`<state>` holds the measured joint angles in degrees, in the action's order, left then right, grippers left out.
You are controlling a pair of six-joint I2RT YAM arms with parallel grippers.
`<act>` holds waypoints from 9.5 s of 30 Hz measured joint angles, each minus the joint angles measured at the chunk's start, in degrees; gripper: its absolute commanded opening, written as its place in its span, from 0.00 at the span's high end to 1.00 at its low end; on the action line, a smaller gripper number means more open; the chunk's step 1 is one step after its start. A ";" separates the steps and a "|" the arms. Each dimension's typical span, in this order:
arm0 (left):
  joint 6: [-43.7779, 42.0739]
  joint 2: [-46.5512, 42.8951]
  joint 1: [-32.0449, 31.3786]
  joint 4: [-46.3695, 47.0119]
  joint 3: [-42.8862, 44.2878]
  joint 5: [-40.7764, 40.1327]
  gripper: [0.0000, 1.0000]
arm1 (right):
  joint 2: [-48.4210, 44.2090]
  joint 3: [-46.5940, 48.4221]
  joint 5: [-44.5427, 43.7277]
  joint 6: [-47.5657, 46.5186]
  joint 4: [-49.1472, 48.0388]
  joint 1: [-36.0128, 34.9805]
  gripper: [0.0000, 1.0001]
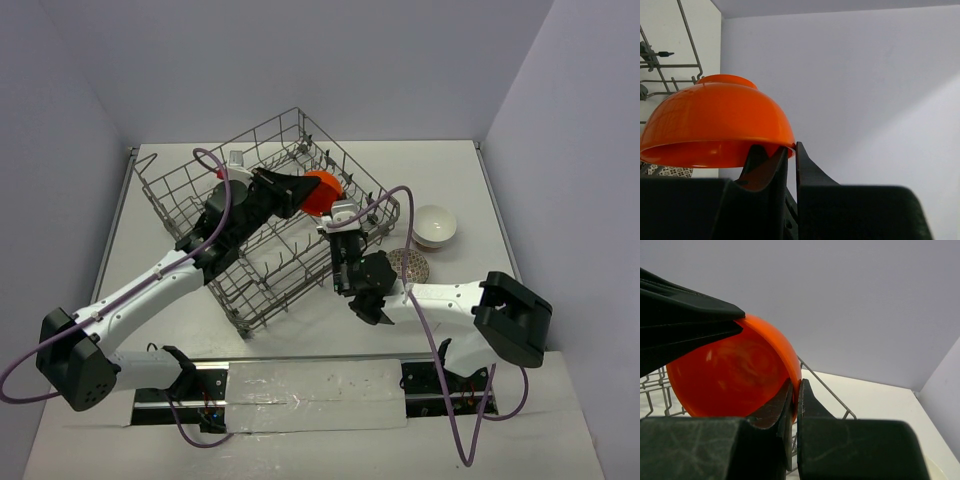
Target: Load the bowls into the dish rack
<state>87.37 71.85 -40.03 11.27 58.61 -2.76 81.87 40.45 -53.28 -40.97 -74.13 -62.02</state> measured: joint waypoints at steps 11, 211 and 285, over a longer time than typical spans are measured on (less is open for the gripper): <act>1.46 -0.96 1.01 -2.27 0.00 0.17 0.42 | -0.09 -0.07 2.60 -4.59 0.07 -0.48 1.00; -19.34 -8.33 22.32 -8.41 -19.58 26.03 0.96 | -41.88 -3.98 25.35 35.76 49.81 3.19 0.09; -26.77 -5.81 22.10 -43.28 6.32 9.94 0.07 | -40.94 3.17 17.05 40.41 59.89 11.61 0.07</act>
<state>60.60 66.04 -17.93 -32.01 64.93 7.18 40.93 43.62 -36.23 -0.56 -14.24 -50.41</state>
